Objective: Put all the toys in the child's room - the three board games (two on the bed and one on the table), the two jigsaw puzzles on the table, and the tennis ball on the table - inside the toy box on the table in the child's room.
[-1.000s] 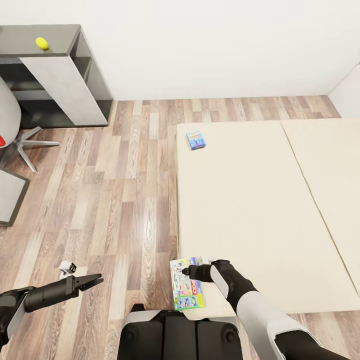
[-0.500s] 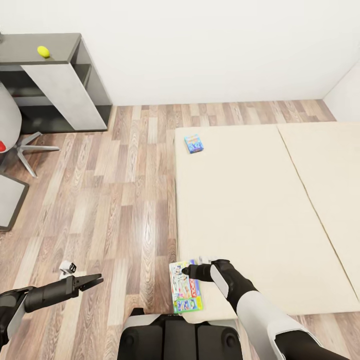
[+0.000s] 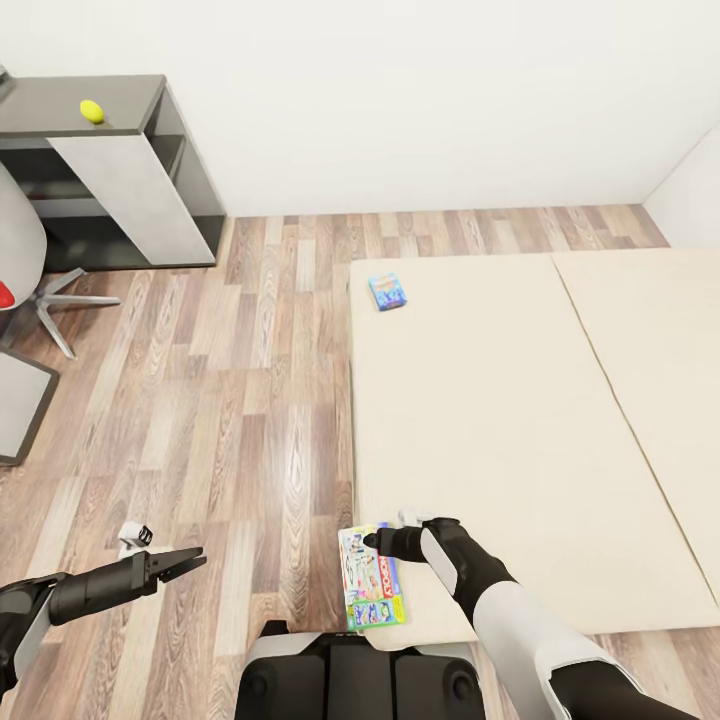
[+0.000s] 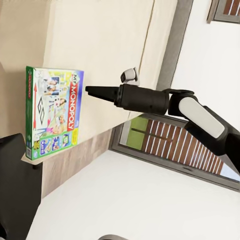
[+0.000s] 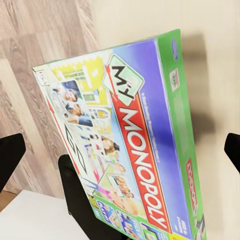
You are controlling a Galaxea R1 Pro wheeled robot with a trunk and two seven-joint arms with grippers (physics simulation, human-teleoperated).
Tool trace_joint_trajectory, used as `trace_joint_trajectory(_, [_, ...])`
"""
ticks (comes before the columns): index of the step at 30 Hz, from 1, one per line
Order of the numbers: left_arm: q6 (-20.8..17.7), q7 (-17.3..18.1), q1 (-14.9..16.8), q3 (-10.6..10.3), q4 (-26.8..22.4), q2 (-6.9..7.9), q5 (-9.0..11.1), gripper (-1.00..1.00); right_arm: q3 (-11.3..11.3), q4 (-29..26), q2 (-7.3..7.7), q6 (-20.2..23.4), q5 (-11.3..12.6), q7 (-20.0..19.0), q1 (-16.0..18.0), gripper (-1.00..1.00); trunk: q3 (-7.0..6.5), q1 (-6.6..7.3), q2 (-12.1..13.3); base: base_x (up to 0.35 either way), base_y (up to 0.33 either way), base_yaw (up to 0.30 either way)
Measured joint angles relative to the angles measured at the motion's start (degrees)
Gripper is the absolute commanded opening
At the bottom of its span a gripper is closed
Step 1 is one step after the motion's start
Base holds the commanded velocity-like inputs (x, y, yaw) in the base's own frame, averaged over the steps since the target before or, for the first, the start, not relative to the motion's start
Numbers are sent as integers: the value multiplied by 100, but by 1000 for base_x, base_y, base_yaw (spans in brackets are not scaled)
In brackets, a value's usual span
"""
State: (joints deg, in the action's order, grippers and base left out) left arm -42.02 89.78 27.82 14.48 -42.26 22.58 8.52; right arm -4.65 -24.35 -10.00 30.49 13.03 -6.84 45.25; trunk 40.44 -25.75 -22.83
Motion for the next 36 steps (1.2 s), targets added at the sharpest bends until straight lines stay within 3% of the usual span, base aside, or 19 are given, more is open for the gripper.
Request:
trace_joint_trajectory(18, [8, 0, -1, 4, 0, 6, 2, 100, -1, -87, 0, 8, 2, -7, 1, 100, -2, 0, 0, 0, 0, 0])
trace_joint_trajectory(22, [9, 0, 0, 10, -1, 8, 3, 100, -6, -670, 0, 68, 27, -30, -4, 100, -2, 0, 0, 0, 0, 0])
trace_joint_trajectory(25, [9, 0, 1, 8, -1, 8, 3, 100, -5, -1377, 12, 231, 40, -72, -186, 100, -2, 0, 0, 0, 0, 0])
trace_joint_trajectory(31, [9, 0, -1, 4, -1, 8, 2, 100, -7, -3170, 39, 916, 84, -96, -950, 100, -2, 1, -1, 0, 0, 0])
trace_joint_trajectory(36, [9, 0, -2, 3, -1, 8, 3, 100, -11, -3965, 23, 1122, 107, -92, -1308, 100, -2, 0, 0, 0, 0, 0])
